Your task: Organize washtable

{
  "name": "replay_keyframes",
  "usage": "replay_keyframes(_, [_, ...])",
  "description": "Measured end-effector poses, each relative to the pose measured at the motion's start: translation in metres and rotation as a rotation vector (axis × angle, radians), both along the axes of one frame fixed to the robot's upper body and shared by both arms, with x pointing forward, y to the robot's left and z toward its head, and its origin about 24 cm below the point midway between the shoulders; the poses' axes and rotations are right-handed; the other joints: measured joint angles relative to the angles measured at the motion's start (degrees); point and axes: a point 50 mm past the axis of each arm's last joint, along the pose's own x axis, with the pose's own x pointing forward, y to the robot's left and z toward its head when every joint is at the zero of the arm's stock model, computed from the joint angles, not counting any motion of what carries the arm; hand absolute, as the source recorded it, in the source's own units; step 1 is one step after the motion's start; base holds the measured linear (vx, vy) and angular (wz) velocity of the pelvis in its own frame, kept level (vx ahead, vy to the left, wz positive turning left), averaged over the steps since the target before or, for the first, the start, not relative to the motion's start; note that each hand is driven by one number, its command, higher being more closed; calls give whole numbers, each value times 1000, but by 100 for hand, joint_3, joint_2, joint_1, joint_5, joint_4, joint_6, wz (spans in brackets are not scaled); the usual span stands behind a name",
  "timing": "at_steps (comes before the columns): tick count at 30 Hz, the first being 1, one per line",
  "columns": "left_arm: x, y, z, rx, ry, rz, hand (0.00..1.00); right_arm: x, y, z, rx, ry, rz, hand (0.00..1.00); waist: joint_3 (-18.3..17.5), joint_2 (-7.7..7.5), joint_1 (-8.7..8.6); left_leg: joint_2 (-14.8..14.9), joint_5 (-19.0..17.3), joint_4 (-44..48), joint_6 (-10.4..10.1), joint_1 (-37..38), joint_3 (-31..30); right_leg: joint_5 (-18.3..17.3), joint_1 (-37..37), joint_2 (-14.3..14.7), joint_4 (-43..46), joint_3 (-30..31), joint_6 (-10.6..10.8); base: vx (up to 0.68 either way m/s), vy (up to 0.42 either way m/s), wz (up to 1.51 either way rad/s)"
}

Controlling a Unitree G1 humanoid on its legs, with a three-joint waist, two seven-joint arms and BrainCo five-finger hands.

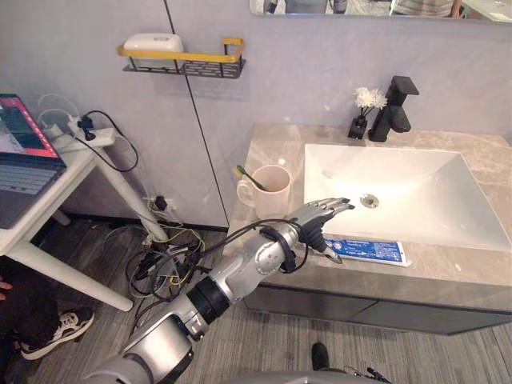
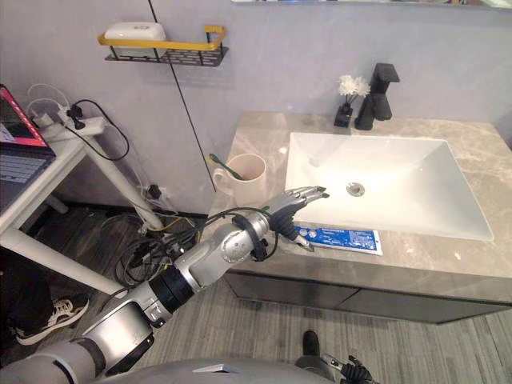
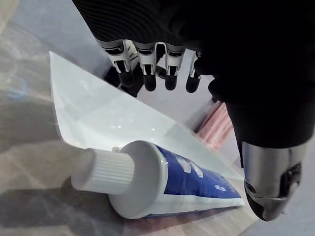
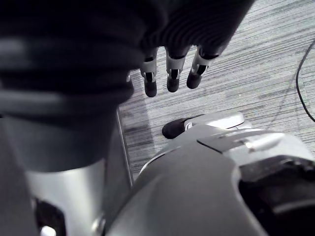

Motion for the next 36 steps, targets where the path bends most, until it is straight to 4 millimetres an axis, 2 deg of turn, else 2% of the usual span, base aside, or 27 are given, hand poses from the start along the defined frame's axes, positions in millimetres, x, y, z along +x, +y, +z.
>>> replay_keyframes(6, [-1,4,-14,37,52,13,0,3,0,0,-10,-2,-6,0,-1,13,-95,12,4,-30,-7,91,-7,-23,17,15,1,-43,5,89,-3,1])
replay_keyframes(14, [-1,4,-18,48,60,12,0,4,1,0,-8,-3,-6,0,47,-8,-131,-9,-19,-63,4,168,7,-31,104,-13,-4,-41,16,9,13,-2])
replay_keyframes(15, [-1,5,-19,53,66,15,100,5,1,0,-9,-5,-6,0,84,2,-135,-4,-20,-62,4,169,9,-35,104,-7,-4,-40,19,-36,-10,-2])
replay_keyframes(22, [-3,3,-24,66,78,5,100,7,0,1,-11,-11,-11,0,168,28,-137,33,-22,-105,-2,168,66,-46,71,39,-4,-30,16,-4,-5,-2])
replay_keyframes(30, [2,-3,-18,50,51,13,100,9,0,1,-9,-16,-16,0,166,29,-172,32,-22,-117,-3,204,73,-46,37,39,-3,-31,18,44,4,-2])
replay_keyframes(33, [5,-3,-15,51,39,20,100,11,1,1,-7,-21,-19,0,167,29,-273,26,-22,-115,-3,202,71,-46,40,32,-3,-39,18,0,0,0])
replay_keyframes(36, [6,-3,-14,47,34,25,100,10,2,1,-3,-22,-36,0,167,29,-292,26,-22,-114,-3,197,74,-46,41,33,-3,-35,18,0,0,0])
